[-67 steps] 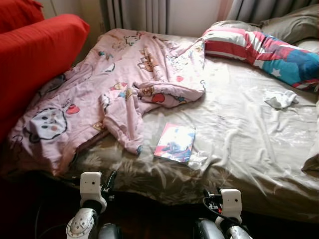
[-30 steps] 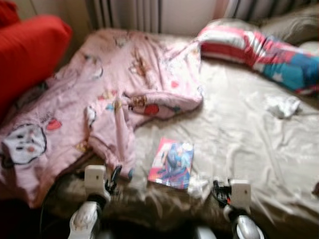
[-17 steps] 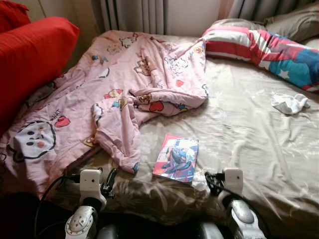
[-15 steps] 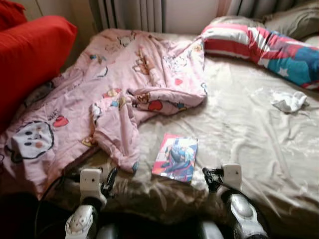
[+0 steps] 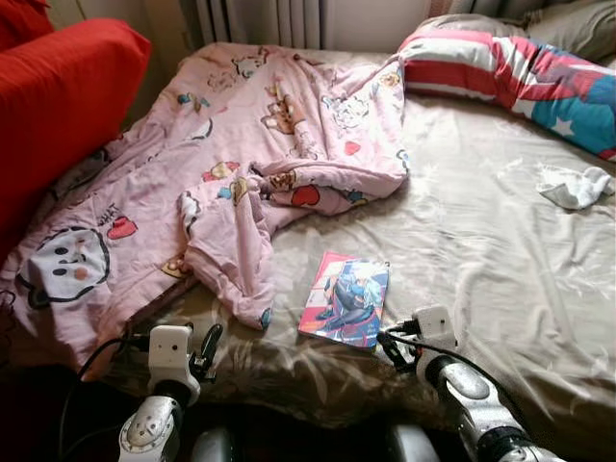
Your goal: Clean up the room
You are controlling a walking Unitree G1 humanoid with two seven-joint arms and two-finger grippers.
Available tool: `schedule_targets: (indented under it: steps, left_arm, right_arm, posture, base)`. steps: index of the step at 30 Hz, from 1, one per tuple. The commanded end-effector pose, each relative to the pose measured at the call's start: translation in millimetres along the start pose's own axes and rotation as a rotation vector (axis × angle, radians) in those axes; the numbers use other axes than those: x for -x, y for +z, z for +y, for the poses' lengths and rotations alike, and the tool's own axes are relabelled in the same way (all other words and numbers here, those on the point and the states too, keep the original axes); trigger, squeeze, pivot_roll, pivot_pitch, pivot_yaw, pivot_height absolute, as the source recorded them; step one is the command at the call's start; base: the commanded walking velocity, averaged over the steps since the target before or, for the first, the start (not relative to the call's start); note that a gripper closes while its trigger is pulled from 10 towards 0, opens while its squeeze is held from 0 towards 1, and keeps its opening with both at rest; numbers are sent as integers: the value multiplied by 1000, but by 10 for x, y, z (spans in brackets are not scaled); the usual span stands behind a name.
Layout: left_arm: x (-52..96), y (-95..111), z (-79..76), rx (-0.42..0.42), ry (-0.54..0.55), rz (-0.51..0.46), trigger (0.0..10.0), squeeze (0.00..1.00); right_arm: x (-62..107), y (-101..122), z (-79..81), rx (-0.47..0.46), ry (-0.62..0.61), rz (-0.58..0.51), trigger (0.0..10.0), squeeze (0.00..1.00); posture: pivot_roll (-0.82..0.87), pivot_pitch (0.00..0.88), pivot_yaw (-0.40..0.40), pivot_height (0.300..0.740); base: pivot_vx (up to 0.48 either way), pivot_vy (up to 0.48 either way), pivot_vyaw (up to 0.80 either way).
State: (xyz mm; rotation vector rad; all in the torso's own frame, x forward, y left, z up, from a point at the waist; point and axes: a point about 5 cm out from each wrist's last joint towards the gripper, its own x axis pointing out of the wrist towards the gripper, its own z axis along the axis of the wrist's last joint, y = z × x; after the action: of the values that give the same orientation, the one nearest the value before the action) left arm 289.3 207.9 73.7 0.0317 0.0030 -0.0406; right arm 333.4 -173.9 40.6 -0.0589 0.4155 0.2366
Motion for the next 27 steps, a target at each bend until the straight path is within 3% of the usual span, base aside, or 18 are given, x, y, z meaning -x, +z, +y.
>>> schedule_targets:
  steps: [1,9,19,20,21,27]
  left_arm:
    - [31,-6,40,-5,6,9,10000,0]
    - [37,1,46,-9,5,12,10000,0]
    - [47,-9,47,-12,5,19,10000,0]
    - [49,-11,46,-12,5,19,10000,0]
    - [50,-13,41,-12,4,21,10000,0]
    - [49,-25,17,-9,0,26,10000,0]
  right_arm:
    - [21,-105,18,-7,13,41,10000,0]
    - [-3,-47,86,-34,52,-2,10000,0]
    - [-20,-78,164,32,86,39,10000,0]
    - [-19,-80,165,30,87,39,5961,0]
    - [-17,-88,166,28,86,41,0,0]
    - [-10,-114,177,24,85,41,0,0]
  posture:
    - [40,250,4,554]
    - [49,247,9,554]
    - [55,243,10,554]
    - [55,242,10,554]
    - [53,238,9,554]
    - [54,232,8,554]
  base:
    - [0,0,0]
    - [0,0,0]
    - [0,0,0]
    - [0,0,0]
    - [0,0,0]
    - [0,0,0]
